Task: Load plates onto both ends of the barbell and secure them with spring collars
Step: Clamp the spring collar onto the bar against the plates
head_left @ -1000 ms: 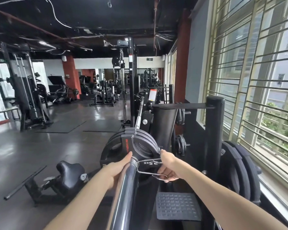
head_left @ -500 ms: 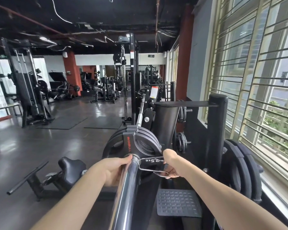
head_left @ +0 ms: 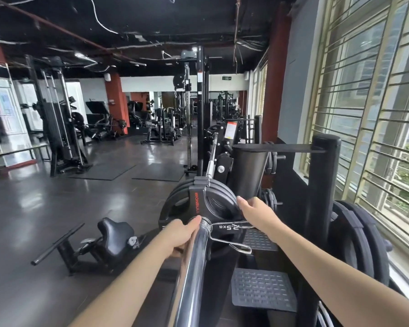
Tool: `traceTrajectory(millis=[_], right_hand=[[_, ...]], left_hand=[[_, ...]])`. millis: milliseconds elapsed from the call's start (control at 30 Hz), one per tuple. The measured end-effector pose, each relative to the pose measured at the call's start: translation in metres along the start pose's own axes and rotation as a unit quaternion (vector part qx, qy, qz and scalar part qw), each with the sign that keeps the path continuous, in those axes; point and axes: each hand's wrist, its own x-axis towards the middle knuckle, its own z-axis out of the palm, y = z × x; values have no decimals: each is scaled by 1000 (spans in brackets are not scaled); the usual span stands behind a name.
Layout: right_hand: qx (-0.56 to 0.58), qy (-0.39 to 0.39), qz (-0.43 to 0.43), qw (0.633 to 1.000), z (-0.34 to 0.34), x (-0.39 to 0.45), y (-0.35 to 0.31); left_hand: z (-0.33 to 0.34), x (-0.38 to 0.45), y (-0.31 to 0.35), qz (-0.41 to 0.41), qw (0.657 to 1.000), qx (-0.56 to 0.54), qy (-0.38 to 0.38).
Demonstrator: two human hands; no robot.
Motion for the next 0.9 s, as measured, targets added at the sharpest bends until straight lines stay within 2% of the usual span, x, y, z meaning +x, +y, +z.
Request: traceTrajectory(millis=[67, 133, 167, 233, 300, 367, 533, 900], right_hand=[[45, -22, -93, 994, -7, 2, -6], [32, -80, -148, 985, -10, 8, -12], [21, -107, -158, 981, -10, 12, -14], [31, -139, -157, 977, -7, 20, -15], [68, -149, -150, 975, -4, 26, -12], [90, -143, -155, 973, 0, 29, -8], [94, -111, -176, 974, 10, 31, 1], [80, -100, -203, 971, 10, 38, 5]], left_hand=[[-14, 0, 11, 67, 973, 143, 167], [-33, 5, 23, 132, 930, 146, 311], [-38, 8, 28, 167, 912, 133, 351], [-38, 14, 35, 201, 909, 133, 339], [-26, 22, 37, 180, 940, 145, 249], [-14, 29, 35, 162, 956, 135, 205], [-14, 32, 29, 152, 953, 133, 225], [-11, 43, 24, 135, 954, 110, 245]])
